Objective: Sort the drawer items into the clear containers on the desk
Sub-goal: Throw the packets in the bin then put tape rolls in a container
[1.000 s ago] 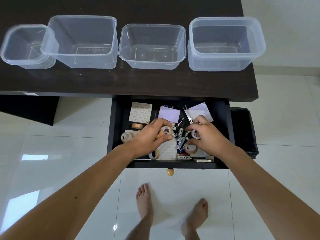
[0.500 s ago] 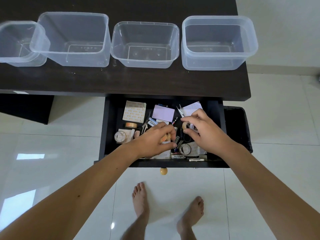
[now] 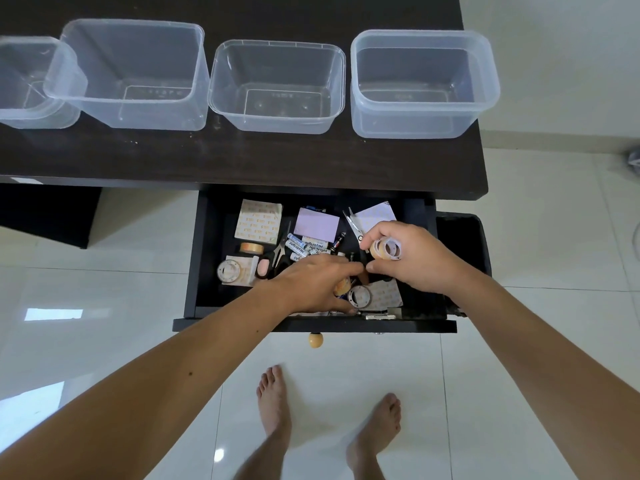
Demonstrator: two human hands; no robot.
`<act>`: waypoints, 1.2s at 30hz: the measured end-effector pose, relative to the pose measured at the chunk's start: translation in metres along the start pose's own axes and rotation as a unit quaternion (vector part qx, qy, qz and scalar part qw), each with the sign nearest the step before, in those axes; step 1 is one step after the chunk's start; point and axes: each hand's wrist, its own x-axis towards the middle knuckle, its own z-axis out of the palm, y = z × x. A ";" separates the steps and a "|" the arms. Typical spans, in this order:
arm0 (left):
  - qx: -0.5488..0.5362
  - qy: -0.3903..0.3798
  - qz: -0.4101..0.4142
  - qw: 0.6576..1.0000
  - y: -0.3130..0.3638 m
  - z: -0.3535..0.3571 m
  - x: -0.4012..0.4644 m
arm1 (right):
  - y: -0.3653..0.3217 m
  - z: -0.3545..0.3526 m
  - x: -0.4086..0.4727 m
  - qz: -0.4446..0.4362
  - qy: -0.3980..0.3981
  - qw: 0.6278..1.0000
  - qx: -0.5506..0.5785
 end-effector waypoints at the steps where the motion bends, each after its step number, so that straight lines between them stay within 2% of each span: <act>1: 0.003 -0.002 -0.003 1.000 0.000 0.000 0.002 | 0.000 0.000 -0.001 -0.004 0.008 1.000 -0.002; 9: 0.044 -0.015 -0.001 0.999 0.003 0.002 0.009 | 0.003 -0.003 -0.008 -0.009 0.008 1.000 -0.015; 15: -0.020 0.015 0.004 1.000 -0.001 -0.005 -0.006 | 0.002 -0.001 -0.010 -0.021 0.011 1.000 -0.017; 20: -0.063 0.019 -0.031 0.997 -0.010 -0.026 -0.039 | -0.007 0.008 -0.006 -0.028 -0.004 0.999 -0.034; 28: -0.162 0.157 -0.137 0.965 -0.056 -0.066 -0.135 | -0.047 0.052 0.032 -0.106 -0.035 0.992 -0.061; 32: -0.155 0.234 -0.117 0.953 -0.080 -0.074 -0.175 | -0.069 0.081 0.052 -0.117 -0.046 0.990 -0.065; 36: -0.199 0.271 -0.132 0.932 -0.093 -0.069 -0.193 | -0.086 0.101 0.067 -0.109 -0.056 0.991 -0.053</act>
